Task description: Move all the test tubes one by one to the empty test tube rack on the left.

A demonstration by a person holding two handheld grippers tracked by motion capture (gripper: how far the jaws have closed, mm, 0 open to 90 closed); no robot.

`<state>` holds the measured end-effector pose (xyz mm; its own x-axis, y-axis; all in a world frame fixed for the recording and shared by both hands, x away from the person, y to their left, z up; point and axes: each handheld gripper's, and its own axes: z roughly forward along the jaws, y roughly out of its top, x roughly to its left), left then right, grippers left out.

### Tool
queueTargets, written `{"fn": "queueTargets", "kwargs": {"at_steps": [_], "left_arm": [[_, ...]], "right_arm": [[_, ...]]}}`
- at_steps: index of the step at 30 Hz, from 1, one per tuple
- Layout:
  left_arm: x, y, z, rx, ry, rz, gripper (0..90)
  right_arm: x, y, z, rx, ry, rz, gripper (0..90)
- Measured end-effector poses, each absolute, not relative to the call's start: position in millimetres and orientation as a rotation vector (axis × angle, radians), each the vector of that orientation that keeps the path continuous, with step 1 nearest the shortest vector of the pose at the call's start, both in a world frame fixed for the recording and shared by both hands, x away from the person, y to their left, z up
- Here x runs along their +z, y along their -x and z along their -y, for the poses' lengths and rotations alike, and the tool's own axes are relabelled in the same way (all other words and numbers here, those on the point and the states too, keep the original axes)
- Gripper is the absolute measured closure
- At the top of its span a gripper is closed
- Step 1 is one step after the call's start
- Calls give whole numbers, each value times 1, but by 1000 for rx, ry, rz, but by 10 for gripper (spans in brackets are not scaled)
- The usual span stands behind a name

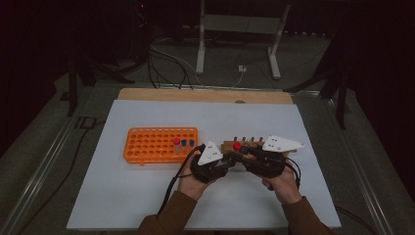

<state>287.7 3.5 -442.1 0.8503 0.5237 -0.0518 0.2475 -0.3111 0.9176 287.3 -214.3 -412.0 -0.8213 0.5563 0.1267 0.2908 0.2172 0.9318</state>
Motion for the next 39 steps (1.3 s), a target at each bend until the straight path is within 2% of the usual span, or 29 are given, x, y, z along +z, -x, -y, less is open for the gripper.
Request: {"fn": "queueTargets", "kwargs": {"at_steps": [2, 5, 18, 30, 39], "left_arm": [[-442, -289, -6, 315, -1898, -588, 756], [-441, -289, -11, 331, -1891, -604, 757], [-439, -290, -47, 378, -1842, -699, 756], [-441, -288, -80, 415, -1817, -771, 755], [-440, -286, -109, 447, -1776, -828, 755]], "right_arm": [[-411, -288, 217, 1656, -813, -2242, 531], [-411, -289, 221, 1667, -818, -2219, 452], [-417, -300, 243, 1561, -1015, -2116, 166], [-420, -305, 262, 1533, -1147, -2034, 14], [-419, -307, 272, 1524, -1196, -1975, 0]]}}
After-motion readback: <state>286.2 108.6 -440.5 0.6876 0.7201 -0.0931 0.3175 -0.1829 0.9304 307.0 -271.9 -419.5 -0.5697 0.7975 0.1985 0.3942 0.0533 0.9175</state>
